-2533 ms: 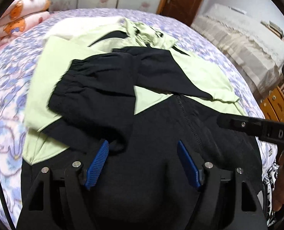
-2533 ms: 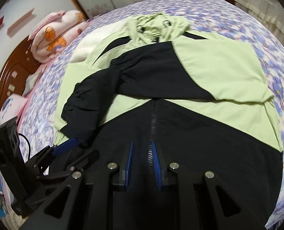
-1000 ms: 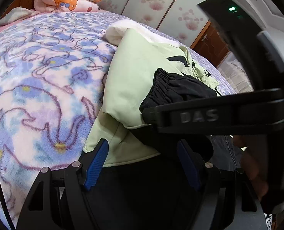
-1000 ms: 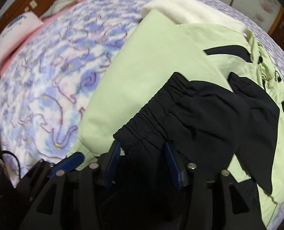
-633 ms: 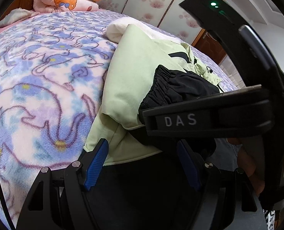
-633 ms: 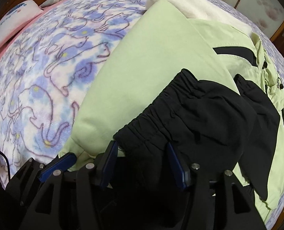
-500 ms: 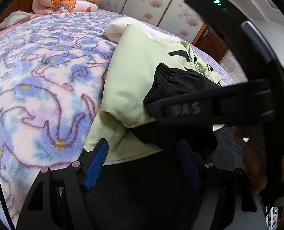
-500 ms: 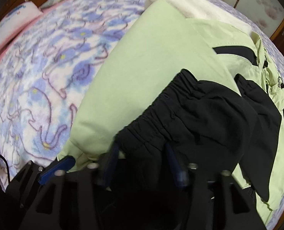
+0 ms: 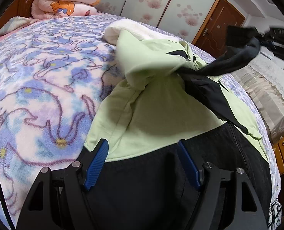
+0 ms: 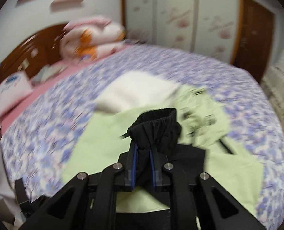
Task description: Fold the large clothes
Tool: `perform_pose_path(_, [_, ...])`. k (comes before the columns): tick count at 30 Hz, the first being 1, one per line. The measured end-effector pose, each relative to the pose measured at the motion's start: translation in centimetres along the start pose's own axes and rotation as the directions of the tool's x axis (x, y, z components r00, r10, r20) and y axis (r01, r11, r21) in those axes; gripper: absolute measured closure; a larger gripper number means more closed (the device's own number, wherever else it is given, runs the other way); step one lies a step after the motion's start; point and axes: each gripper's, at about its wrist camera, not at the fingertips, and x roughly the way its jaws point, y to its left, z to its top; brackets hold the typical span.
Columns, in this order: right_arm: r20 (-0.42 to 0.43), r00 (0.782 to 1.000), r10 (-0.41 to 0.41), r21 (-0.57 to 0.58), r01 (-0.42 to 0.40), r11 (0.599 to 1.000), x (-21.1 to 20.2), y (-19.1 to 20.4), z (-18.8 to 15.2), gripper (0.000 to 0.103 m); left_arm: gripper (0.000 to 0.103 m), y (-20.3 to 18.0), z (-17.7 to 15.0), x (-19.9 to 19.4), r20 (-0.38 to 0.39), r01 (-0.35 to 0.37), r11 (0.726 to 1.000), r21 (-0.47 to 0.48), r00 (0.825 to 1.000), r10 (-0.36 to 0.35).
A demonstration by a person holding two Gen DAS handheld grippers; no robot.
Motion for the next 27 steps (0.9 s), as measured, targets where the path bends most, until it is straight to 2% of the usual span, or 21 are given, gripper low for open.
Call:
perform_pose_path(2, [0.023, 0.998, -0.06, 0.07, 0.058, 0.996, -0.2, -3.9, -0.6, 0.092, 0.031, -0.2, -0.1, 0.0, 0.0, -0.006, 1.0, 0.007, 1.0, 0.006])
perform_pose_path(4, [0.01, 0.993, -0.114, 0.131, 0.111, 0.985, 0.4, -7.3, -2.2, 0.091, 0.031, -0.2, 0.0, 0.0, -0.005, -0.008, 1.0, 0.009, 1.0, 0.008])
perform_pose_path(6, [-0.062, 0.987, -0.147, 0.185, 0.156, 0.97, 1.8, -10.5, -4.7, 0.086, 0.031, -0.2, 0.2, 0.2, -0.016, -0.005, 1.0, 0.003, 1.0, 0.005])
perform_pose_path(7, [-0.139, 0.98, -0.14, 0.223, 0.169, 0.96, 3.1, -12.4, -6.4, 0.077, 0.031, -0.2, 0.4, 0.2, -0.021, -0.005, 1.0, -0.002, 1.0, 0.005])
perform_pose_path(9, [-0.261, 0.962, -0.083, 0.319, 0.168, 0.933, 4.8, -15.9, -9.5, 0.07, 0.031, -0.2, 0.8, 0.3, -0.034, -0.001, 1.0, -0.012, 0.999, 0.001])
perform_pose_path(10, [-0.295, 0.954, -0.043, 0.385, 0.16, 0.909, 5.4, -17.6, -11.1, 0.07, 0.031, -0.2, 1.2, 0.3, -0.041, 0.009, 1.0, -0.023, 0.999, -0.01])
perform_pose_path(12, [-0.286, 0.958, 0.02, 0.495, 0.13, 0.859, 5.5, -20.3, -13.1, 0.069, 0.031, -0.3, 2.0, 0.4, -0.048, 0.021, 0.999, -0.033, 0.999, -0.022])
perform_pose_path(14, [-0.239, 0.967, 0.087, 0.6, 0.077, 0.796, 5.2, -22.8, -14.4, 0.063, 0.031, -0.5, 3.2, 0.7, -0.06, 0.023, 0.999, -0.035, 0.998, -0.025])
perform_pose_path(15, [-0.224, 0.97, 0.092, 0.62, 0.07, 0.781, 5.0, -23.4, -14.7, 0.059, 0.031, -0.5, 3.9, 0.9, -0.063, 0.023, 0.999, -0.035, 0.998, -0.026])
perform_pose_path(18, [-0.19, 0.974, 0.123, 0.658, 0.033, 0.752, 5.3, -24.9, -14.7, 0.058, 0.031, -0.9, 6.8, 2.1, -0.073, 0.013, 1.0, -0.027, 0.997, -0.014])
perform_pose_path(20, [-0.163, 0.971, 0.173, 0.695, -0.012, 0.719, 5.6, -25.7, -14.4, 0.058, 0.031, -1.1, 8.5, 3.0, -0.099, 0.022, 0.999, -0.029, 0.995, -0.024])
perform_pose_path(21, [-0.164, 0.969, 0.183, 0.701, -0.017, 0.713, 5.7, -26.2, -14.4, 0.058, 0.031, -1.2, 9.6, 3.6, -0.12, 0.037, 0.999, -0.033, 0.992, -0.041])
perform_pose_path(23, [-0.201, 0.963, 0.18, 0.685, 0.007, 0.729, 6.3, -26.3, -14.1, 0.058, 0.03, -1.5, 11.9, 5.1, -0.157, 0.044, 0.999, -0.031, 0.986, -0.049])
perform_pose_path(27, [-0.242, 0.951, 0.192, 0.641, 0.008, 0.768, 7.9, -26.0, -13.7, 0.058, 0.03, -1.8, 15.8, 8.7, -0.238, 0.012, 1.0, 0.018, 0.971, -0.007])
